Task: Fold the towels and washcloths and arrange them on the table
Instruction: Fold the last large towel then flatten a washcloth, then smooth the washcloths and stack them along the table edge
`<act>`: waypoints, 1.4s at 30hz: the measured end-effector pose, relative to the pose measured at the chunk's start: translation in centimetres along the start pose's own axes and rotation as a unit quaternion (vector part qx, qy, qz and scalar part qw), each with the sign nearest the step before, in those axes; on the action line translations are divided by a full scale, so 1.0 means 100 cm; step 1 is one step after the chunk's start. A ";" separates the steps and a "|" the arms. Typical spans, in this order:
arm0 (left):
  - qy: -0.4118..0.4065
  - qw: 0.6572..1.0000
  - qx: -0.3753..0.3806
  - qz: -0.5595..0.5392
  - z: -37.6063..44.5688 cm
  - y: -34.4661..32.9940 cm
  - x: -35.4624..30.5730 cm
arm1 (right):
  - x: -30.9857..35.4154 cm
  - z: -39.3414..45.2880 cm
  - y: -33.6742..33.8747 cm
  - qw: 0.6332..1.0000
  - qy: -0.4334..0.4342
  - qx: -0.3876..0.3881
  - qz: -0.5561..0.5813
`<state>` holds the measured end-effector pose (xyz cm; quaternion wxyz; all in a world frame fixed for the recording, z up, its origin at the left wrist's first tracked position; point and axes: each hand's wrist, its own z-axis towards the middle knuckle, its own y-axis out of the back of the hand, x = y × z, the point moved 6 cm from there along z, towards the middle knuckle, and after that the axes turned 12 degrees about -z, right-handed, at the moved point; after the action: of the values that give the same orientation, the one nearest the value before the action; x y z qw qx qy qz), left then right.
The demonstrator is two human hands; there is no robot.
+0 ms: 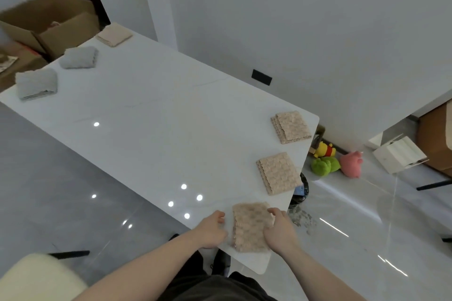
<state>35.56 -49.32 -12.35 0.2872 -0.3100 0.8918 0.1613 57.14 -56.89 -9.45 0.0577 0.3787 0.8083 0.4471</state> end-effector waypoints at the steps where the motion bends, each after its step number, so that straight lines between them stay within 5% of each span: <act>1: -0.011 0.999 -0.024 -0.018 -0.004 0.011 0.000 | 0.010 0.001 0.002 1.000 0.018 -0.004 -0.008; 21: -0.177 0.922 -0.307 -0.157 -0.175 0.366 0.011 | 0.423 -0.027 0.013 0.944 0.286 0.011 0.163; 42: -0.199 0.922 -0.307 -0.124 -0.172 0.644 0.039 | 0.657 0.018 -0.022 0.935 0.221 0.027 0.275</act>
<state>-15.62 -10.46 5.77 0.3673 -0.4522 0.6776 0.4488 10.31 -12.78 3.92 -0.2578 0.4793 0.6769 0.4956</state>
